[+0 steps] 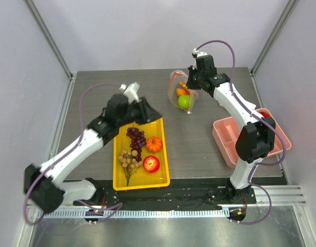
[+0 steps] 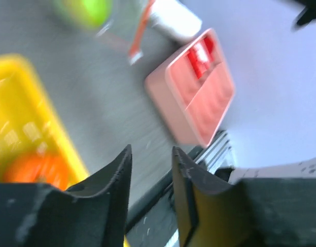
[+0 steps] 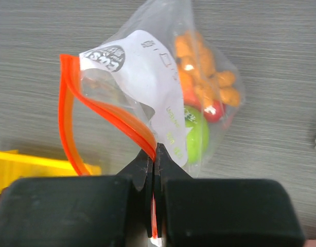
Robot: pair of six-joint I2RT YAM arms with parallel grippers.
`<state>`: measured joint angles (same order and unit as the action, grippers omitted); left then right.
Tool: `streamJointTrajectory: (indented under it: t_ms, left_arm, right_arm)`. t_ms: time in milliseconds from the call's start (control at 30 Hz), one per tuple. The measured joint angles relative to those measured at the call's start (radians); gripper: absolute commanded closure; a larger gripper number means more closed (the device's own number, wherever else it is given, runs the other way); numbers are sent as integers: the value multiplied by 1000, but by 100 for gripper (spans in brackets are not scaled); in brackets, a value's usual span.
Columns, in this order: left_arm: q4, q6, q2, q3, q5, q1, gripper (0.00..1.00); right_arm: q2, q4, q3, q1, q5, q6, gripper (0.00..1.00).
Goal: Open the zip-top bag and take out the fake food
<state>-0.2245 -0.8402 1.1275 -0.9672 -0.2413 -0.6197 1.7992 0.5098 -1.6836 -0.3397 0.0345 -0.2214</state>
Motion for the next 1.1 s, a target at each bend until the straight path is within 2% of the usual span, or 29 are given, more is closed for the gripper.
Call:
streamJointTrajectory:
  t_ms: [167,200,233,267,367,567,667,767,800,900,1000,1100]
  left_arm:
    - [265,19,400,-270,-123,0,70]
    - [291,28,475,-328,-140,0,71]
    - [312,38,543,-380,-153,0,78]
    - [324,46,601,-428,-158,0,81]
    - [319,65,734,-538,-152,6,80]
    - [234,66,902,-718,-92,26,68]
    - [212,64,949,-749,-64,32,66]
    - [197,53,980,-753,-34,42,60]
    - [202,43,988,-748,-31,45,52]
    - [207,25,1005,-739,-34,55,37]
    - [220,11,1031,-745,-68,60,28]
    - [230,14,1073,-767,-114,64,24]
  right_arm:
    - [-9,4,-3,-3,-64,-62,99]
    - [-9,8,-6,-3,-76,-72,99]
    - [-9,10,-8,-3,-87,-80,99]
    - [-9,13,-9,-3,-94,-85,99]
    - [-9,23,-17,-3,-108,-97,99]
    - [-9,31,-42,-3,-123,-101,99]
    - [-9,31,-48,-4,-124,-104,98]
    - [-9,33,-51,-6,-124,-107,99]
    - [-9,34,-52,-6,-124,-107,99]
    - [-9,36,-53,-7,-124,-109,99]
    - [-9,37,-53,-13,-124,-114,99]
    - [-9,35,-51,-27,-124,-122,98]
